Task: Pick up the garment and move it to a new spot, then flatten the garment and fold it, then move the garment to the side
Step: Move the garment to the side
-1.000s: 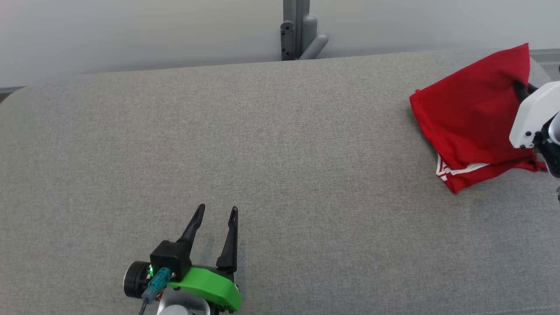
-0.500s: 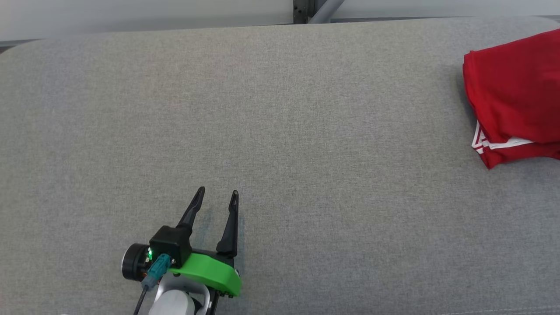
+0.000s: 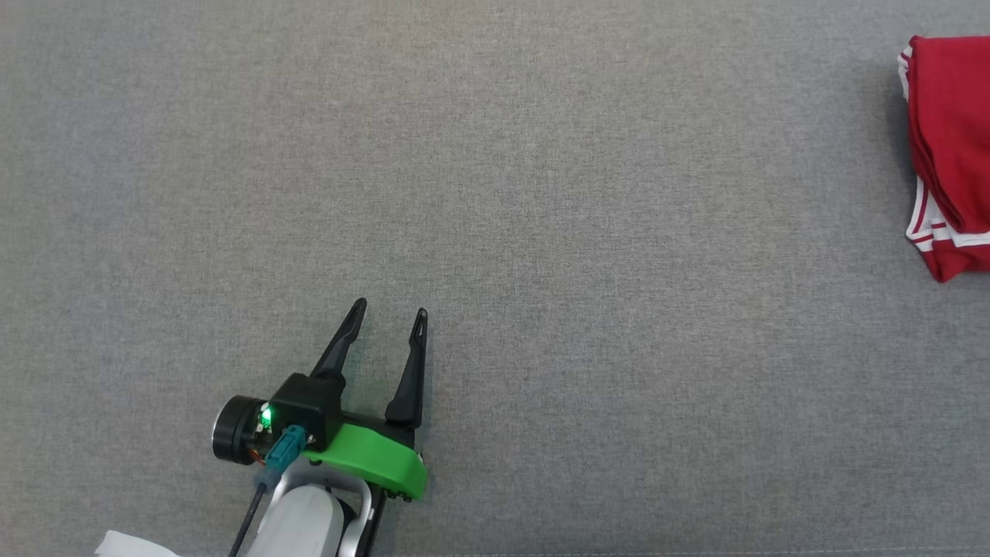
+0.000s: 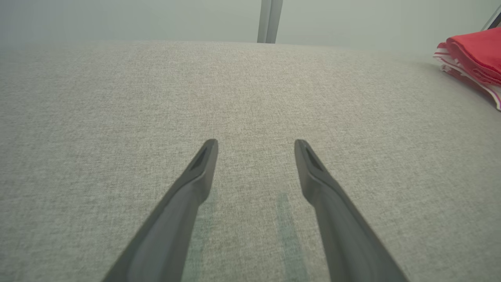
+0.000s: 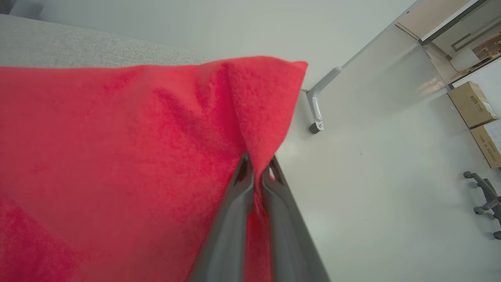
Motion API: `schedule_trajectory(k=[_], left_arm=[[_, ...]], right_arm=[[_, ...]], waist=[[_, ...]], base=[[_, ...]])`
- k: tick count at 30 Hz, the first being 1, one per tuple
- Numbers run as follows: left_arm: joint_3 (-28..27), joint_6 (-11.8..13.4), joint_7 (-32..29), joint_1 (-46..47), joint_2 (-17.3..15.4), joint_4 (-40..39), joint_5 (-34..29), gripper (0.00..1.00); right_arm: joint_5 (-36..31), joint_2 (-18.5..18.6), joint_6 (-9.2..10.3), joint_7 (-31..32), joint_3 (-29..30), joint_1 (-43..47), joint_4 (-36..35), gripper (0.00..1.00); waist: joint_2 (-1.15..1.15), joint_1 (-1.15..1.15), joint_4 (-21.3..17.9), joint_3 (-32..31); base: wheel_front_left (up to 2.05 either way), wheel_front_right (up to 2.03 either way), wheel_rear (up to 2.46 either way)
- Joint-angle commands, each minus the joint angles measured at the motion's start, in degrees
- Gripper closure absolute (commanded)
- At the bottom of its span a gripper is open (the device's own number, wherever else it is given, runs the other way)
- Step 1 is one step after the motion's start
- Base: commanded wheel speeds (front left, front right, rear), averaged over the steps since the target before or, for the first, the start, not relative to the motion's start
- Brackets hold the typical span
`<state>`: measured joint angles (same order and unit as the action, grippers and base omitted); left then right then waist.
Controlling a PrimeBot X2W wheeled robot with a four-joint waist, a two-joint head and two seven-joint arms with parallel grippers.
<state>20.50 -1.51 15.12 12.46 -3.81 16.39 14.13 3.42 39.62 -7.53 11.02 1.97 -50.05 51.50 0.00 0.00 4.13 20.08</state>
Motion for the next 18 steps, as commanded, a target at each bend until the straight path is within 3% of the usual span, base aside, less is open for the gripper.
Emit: schedule_trajectory(k=[1, 2, 3, 4, 5, 6, 11, 18], left_arm=[[0.21, 0.16, -0.15, 1.22, -0.44, -0.29, -0.34, 0.0], [0.21, 0.16, -0.15, 1.22, -0.44, -0.29, -0.34, 0.0], [0.25, 0.21, -0.19, 1.31, -0.54, -0.3, -0.4, 0.0], [0.29, 0.23, -0.19, 1.36, -0.67, -0.35, -0.4, 0.0], [0.33, 0.26, -0.2, 1.41, -0.77, -0.41, -0.41, 0.0], [0.41, 0.33, -0.17, 1.47, -0.83, -0.49, -0.47, 0.0], [0.53, 0.62, -0.33, 1.65, -1.29, -0.89, -0.49, 0.0], [0.8, 1.04, -0.73, 1.64, -1.53, -0.89, -0.14, 0.0]], right_arm=[[-2.1, 0.2, 0.09, -1.45, 1.38, -1.21, 1.32, 1.0], [-2.1, 0.2, 0.09, -1.45, 1.38, -1.21, 1.32, 1.0], [-3.16, -0.11, 0.09, -1.85, 2.0, -1.35, 1.85, 0.69], [-3.97, -0.52, 0.09, -2.24, 2.73, -1.5, 2.21, 0.53], [-4.94, -0.86, 0.09, -2.6, 3.47, -1.58, 2.65, 0.09], [-5.86, -1.06, 0.09, -3.11, 4.15, -1.68, 2.97, 0.0], [-11.39, -1.26, 0.1, -6.08, 7.53, -1.78, 4.08, 0.0], [-16.64, -4.82, 0.1, -10.09, 11.18, -1.92, 3.69, 0.0]], waist=[[0.0, 0.0, 0.96, 2.35], [0.0, 0.0, 0.96, 2.35], [0.0, 0.0, 0.99, 2.59], [0.0, 0.0, 1.0, 2.82], [0.0, 0.0, 1.0, 3.01], [0.0, 0.0, 0.99, 3.24], [0.0, 0.0, 0.63, 3.83], [0.0, 0.0, -0.7, 2.84]], base=[[0.0, 0.0, 0.0], [0.0, 0.0, 0.0], [0.0, 0.0, 0.0], [0.0, 0.0, 0.0], [0.0, 0.0, 0.0], [0.0, 0.0, 0.0], [0.0, 0.0, 0.0], [0.0, 0.0, 0.0]])
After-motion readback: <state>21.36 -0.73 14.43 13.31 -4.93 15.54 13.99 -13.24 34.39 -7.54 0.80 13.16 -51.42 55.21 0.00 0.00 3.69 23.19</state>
